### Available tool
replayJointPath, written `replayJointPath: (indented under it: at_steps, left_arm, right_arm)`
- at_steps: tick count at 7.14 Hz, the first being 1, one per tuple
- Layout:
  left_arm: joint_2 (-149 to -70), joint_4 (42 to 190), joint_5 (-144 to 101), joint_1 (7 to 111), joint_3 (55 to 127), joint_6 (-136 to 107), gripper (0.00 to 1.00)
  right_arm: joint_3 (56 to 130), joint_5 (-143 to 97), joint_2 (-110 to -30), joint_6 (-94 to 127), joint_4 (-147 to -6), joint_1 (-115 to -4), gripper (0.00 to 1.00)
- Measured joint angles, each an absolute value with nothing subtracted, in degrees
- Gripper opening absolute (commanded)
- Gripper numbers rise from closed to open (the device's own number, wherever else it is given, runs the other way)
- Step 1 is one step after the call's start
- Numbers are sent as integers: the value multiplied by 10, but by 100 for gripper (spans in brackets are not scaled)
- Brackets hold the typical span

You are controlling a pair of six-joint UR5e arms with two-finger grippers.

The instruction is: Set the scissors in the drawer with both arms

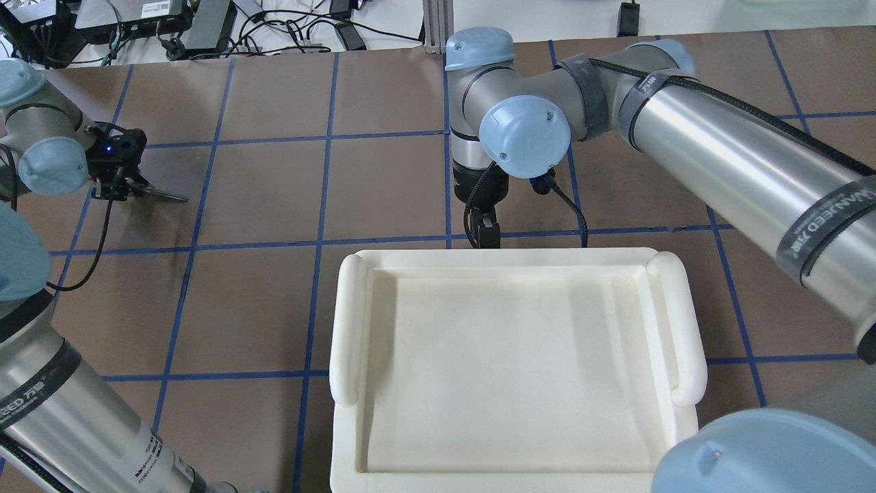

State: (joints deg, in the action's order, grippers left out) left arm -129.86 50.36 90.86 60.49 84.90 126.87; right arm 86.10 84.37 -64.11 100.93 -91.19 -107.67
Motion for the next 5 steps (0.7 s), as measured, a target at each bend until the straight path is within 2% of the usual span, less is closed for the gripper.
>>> replayJointPath:
  at_steps: [1, 2, 5]
  left_arm:
    - [-1298, 504, 909, 605, 849, 1267, 71]
    - [-1298, 505, 910, 605, 849, 1265, 77]
    - [-1300, 508, 909, 604, 849, 1263, 76]
  right_arm:
    - [860, 846, -641, 1000, -922, -1076, 100]
    - [858, 847, -641, 992, -929, -1075, 100]
    - [842, 856, -634, 968, -949, -1071, 100]
